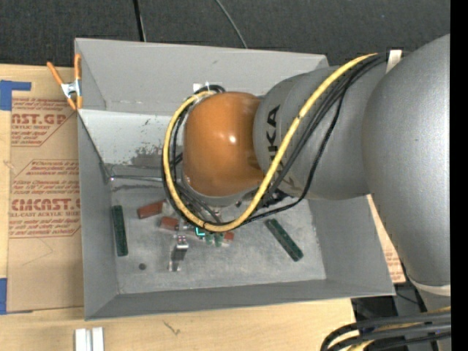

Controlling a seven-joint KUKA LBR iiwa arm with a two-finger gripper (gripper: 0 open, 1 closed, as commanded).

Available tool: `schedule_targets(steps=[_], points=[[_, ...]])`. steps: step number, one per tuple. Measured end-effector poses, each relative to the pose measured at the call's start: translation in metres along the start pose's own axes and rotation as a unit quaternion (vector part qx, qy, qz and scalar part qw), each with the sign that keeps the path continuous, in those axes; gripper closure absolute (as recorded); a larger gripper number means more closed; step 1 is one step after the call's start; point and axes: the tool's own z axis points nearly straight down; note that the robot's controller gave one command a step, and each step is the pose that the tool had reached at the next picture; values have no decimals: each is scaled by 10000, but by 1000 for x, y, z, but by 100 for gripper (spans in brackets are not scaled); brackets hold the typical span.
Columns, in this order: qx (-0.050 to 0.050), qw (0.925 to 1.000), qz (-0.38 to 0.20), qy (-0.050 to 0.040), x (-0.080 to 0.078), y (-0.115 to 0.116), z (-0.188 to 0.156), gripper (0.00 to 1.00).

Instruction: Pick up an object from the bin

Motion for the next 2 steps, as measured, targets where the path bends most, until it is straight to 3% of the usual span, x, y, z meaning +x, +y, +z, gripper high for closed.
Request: schedule_targets(steps=[1, 2], points=[[-8, 10000, 10, -37, -2, -1, -4, 0], [-17, 10000, 75, -62, -8, -46, 59, 0]])
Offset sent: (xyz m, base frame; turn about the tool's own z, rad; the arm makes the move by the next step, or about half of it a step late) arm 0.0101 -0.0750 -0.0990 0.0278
